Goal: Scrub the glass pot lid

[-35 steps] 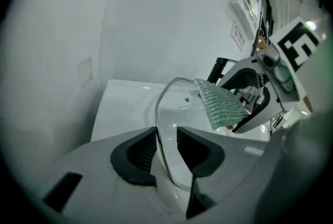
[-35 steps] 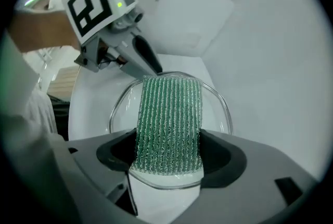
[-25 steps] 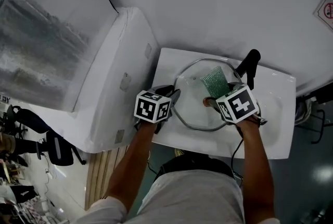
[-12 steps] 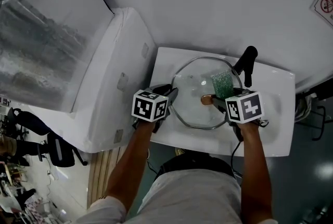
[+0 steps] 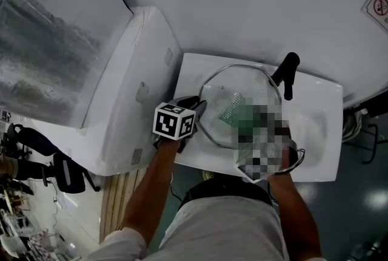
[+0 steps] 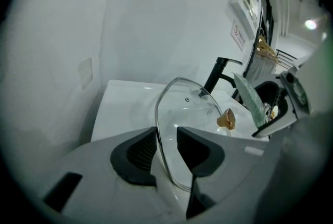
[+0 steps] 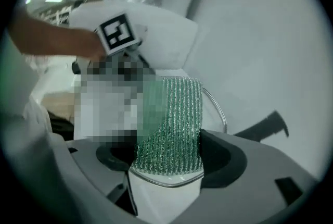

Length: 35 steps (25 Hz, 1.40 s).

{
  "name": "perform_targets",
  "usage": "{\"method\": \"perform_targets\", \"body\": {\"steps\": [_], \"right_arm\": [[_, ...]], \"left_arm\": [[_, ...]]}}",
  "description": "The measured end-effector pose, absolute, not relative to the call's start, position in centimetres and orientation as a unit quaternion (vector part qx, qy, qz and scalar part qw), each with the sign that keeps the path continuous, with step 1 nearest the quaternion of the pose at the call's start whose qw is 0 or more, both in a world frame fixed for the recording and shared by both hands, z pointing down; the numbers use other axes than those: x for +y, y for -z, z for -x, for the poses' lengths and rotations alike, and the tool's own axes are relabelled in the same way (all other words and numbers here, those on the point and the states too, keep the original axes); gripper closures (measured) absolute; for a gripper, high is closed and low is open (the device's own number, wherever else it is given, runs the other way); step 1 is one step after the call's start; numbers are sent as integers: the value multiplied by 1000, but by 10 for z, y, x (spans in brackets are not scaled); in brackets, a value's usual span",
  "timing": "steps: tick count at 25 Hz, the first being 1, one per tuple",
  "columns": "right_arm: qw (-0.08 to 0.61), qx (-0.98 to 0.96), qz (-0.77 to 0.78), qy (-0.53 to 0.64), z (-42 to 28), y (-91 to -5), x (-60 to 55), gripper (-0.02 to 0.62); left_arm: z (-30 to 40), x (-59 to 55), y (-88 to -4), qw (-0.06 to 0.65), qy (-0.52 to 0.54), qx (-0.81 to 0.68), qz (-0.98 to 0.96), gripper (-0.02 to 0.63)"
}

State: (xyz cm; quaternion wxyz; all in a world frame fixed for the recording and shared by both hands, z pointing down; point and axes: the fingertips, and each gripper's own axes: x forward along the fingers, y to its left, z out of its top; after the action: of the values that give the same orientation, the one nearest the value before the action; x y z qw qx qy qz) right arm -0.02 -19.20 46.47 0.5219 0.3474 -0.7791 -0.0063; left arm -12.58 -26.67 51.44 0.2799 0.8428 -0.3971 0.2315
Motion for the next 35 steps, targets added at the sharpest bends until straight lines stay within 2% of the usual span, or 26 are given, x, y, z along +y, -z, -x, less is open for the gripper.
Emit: {"method": "perform_targets", "body": {"steps": [3, 6, 11, 17, 24, 35], "right_arm": [[590, -739, -297, 130, 17, -481, -181, 247], [623, -708, -261, 208, 27, -496, -175, 247], [653, -673, -230, 260, 32, -522, -168, 247], [652, -668, -234, 271, 30, -527, -169, 247], [594, -725, -274, 217, 19, -512, -174, 247], [387, -852, -346, -68, -29, -502, -188, 247]], "left_arm": [[125, -267, -514, 279, -231, -397, -843, 474], [125, -267, -514, 279, -231, -398, -843, 474], [126, -267, -515, 278, -231, -398, -843, 474], [126, -266, -514, 278, -232, -399, -843, 474], [126, -267, -514, 278, -232, -399, -842, 474], [126, -267, -515, 282, -233, -402, -840, 474]]}}
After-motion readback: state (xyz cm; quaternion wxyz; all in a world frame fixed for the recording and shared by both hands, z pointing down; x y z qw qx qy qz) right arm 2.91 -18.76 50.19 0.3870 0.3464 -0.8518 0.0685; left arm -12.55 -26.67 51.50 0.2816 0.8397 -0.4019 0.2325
